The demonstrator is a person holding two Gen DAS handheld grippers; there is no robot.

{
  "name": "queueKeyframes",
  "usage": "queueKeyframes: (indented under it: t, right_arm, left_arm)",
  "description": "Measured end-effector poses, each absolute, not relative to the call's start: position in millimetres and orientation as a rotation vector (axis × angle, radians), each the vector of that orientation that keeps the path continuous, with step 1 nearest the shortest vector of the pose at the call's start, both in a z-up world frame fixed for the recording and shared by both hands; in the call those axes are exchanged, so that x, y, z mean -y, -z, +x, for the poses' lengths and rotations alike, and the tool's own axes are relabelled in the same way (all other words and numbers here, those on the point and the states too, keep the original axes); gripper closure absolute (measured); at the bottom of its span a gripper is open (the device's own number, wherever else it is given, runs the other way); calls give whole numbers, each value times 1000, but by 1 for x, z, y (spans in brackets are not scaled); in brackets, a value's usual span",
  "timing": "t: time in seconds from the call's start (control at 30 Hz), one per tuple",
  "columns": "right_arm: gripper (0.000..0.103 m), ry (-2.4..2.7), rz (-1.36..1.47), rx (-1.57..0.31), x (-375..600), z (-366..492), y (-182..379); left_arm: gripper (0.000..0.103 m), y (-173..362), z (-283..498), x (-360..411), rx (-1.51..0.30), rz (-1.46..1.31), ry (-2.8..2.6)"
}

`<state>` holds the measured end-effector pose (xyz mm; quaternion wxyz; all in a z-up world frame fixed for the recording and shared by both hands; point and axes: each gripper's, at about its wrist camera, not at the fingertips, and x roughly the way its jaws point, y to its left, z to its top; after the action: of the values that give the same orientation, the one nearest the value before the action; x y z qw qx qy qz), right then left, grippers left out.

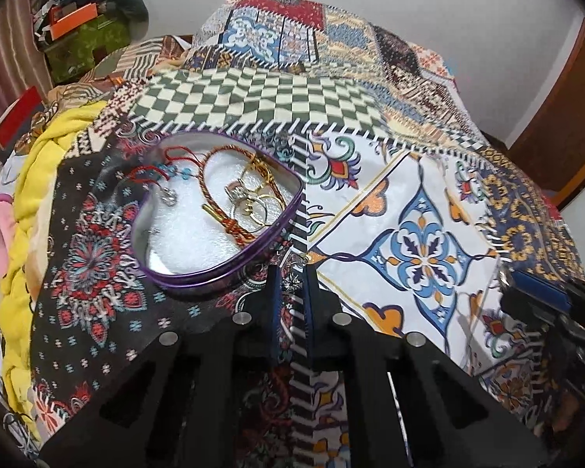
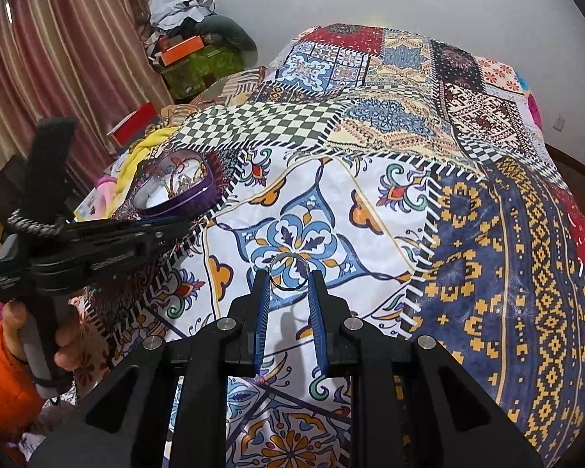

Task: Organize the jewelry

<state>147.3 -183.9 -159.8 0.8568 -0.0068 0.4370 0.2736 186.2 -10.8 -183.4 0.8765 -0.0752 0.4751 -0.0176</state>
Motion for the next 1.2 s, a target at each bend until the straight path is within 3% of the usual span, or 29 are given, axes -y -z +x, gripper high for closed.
queueKeyframes:
  t: [0.57,1.2]
  right_arm:
    - [85,-618,-30,-810,142,161,116]
    - [85,-732,-96,-815,53,185,121]
  left_arm:
    - [94,106,160,-29,-788,-162,56]
    - [94,111,174,-68,-767,-151,74]
